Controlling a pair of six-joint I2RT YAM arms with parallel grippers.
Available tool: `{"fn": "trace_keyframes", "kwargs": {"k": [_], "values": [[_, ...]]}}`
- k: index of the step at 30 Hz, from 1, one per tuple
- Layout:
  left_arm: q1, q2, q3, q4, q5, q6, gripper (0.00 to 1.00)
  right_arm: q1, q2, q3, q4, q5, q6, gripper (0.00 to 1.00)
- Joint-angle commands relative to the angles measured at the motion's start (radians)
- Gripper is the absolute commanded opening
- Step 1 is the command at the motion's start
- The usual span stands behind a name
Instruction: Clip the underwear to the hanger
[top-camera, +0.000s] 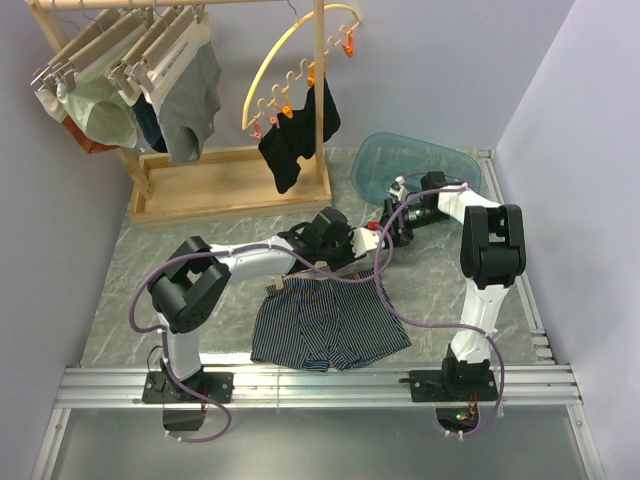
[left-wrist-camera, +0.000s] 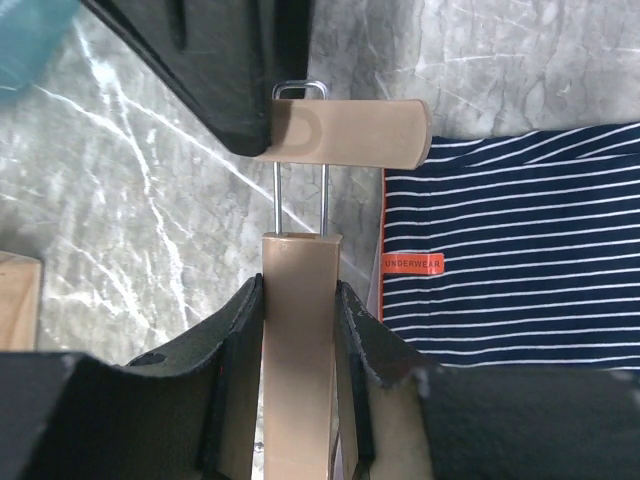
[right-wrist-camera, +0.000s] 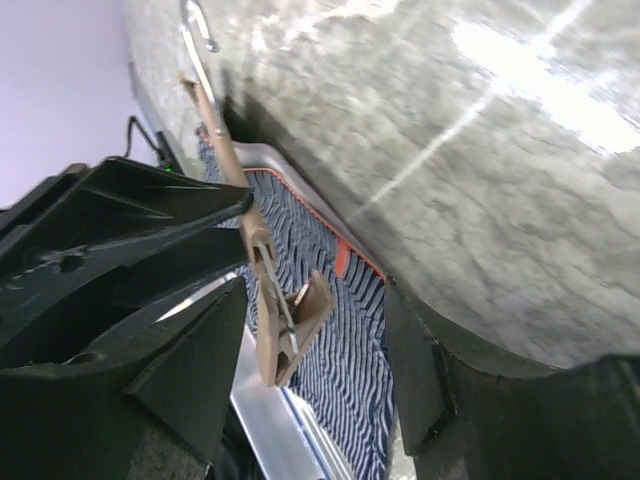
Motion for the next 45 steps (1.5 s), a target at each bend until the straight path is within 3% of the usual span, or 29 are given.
{"fn": "trace_keyframes", "kwargs": {"k": [1, 7, 29, 33, 35, 36, 37, 40, 45], "values": [[-0.010, -0.068, -0.010, 0.041, -0.034, 0.034, 0.00, 0.007, -0.005, 0.058, -0.081, -0.073, -0.044, 0.63], [-0.020, -0.082, -0.025, 0.050, -0.050, 0.037, 0.00, 0.010, 0.019, 0.087, -0.152, -0.130, -0.074, 0.55], [-0.029, -0.090, -0.028, 0.057, -0.079, 0.040, 0.00, 0.038, 0.031, 0.059, -0.169, -0.156, -0.100, 0.45], [-0.030, -0.092, -0.027, 0.055, -0.082, 0.032, 0.01, 0.036, 0.018, 0.052, -0.152, -0.145, -0.094, 0.31], [-0.030, -0.090, -0.019, 0.040, -0.085, 0.023, 0.09, 0.036, 0.015, 0.052, -0.149, -0.150, -0.099, 0.14], [-0.029, -0.090, -0.012, 0.029, -0.082, 0.015, 0.19, 0.036, 0.015, 0.055, -0.147, -0.153, -0.102, 0.11], [-0.029, -0.088, 0.005, 0.017, -0.084, -0.008, 0.24, 0.036, 0.011, 0.055, -0.146, -0.155, -0.108, 0.07], [-0.021, -0.110, 0.053, -0.067, -0.036, -0.060, 0.41, 0.038, 0.004, 0.058, -0.141, -0.159, -0.125, 0.04], [0.020, -0.141, 0.149, -0.195, 0.111, -0.144, 0.53, 0.038, -0.002, 0.075, -0.195, -0.173, -0.200, 0.03]]}}
